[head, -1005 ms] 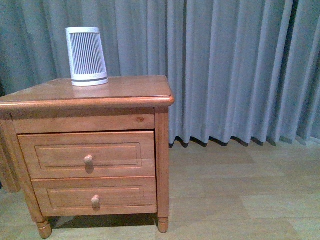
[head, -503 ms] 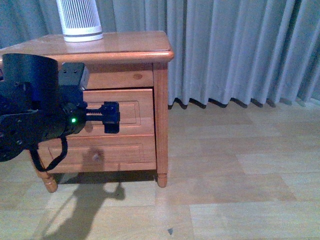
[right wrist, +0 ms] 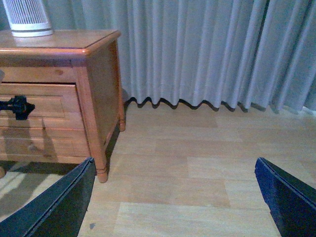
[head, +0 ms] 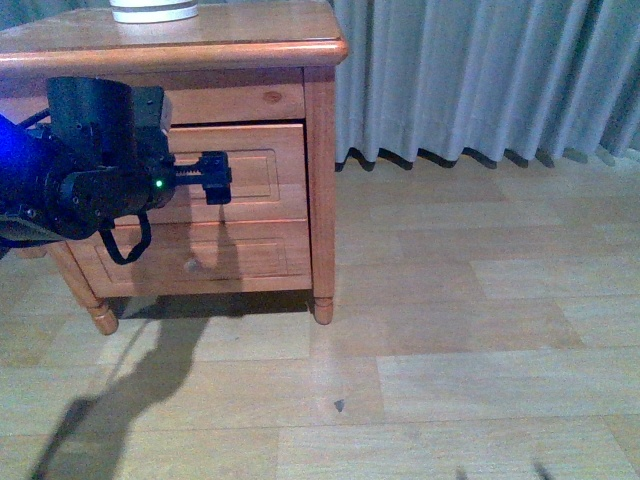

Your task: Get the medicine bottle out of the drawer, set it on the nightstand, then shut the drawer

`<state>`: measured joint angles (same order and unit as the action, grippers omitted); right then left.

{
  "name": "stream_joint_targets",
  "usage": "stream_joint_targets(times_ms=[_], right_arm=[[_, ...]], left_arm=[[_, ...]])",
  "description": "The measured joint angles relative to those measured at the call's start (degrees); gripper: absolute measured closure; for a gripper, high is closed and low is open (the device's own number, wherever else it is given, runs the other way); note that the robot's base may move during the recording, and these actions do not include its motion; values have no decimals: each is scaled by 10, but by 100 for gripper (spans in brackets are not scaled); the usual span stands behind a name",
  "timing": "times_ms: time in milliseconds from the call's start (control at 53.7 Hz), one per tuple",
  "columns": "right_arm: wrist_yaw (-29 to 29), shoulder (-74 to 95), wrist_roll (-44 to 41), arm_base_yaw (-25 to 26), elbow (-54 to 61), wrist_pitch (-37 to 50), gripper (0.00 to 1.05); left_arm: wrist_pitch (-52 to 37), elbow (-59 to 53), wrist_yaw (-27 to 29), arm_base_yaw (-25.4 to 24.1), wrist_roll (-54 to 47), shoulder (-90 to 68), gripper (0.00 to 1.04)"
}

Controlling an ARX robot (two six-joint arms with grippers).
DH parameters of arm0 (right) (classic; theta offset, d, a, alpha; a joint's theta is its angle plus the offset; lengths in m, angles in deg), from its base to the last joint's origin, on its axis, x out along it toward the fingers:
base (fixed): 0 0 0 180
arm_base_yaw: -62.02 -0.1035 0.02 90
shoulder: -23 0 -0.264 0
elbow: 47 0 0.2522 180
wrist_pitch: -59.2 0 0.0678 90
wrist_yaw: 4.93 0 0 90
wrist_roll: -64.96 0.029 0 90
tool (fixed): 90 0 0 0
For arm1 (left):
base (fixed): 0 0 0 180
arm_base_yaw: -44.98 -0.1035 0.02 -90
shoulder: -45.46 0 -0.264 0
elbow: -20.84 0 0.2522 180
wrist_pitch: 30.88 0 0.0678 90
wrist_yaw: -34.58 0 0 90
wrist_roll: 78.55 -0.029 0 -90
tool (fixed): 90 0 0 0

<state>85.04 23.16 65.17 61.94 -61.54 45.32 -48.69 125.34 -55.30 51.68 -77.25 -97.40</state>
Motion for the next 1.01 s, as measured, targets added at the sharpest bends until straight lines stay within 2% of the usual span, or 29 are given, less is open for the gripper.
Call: stream_joint_targets(times_ms=[782, 1005], right_arm=[[0, 0, 0, 0, 0, 0, 7], [0, 0, 0, 0, 0, 0, 7]], left_arm=[[13, 91, -6, -33, 5, -83, 7], [1, 86, -17, -41, 12, -82, 41]])
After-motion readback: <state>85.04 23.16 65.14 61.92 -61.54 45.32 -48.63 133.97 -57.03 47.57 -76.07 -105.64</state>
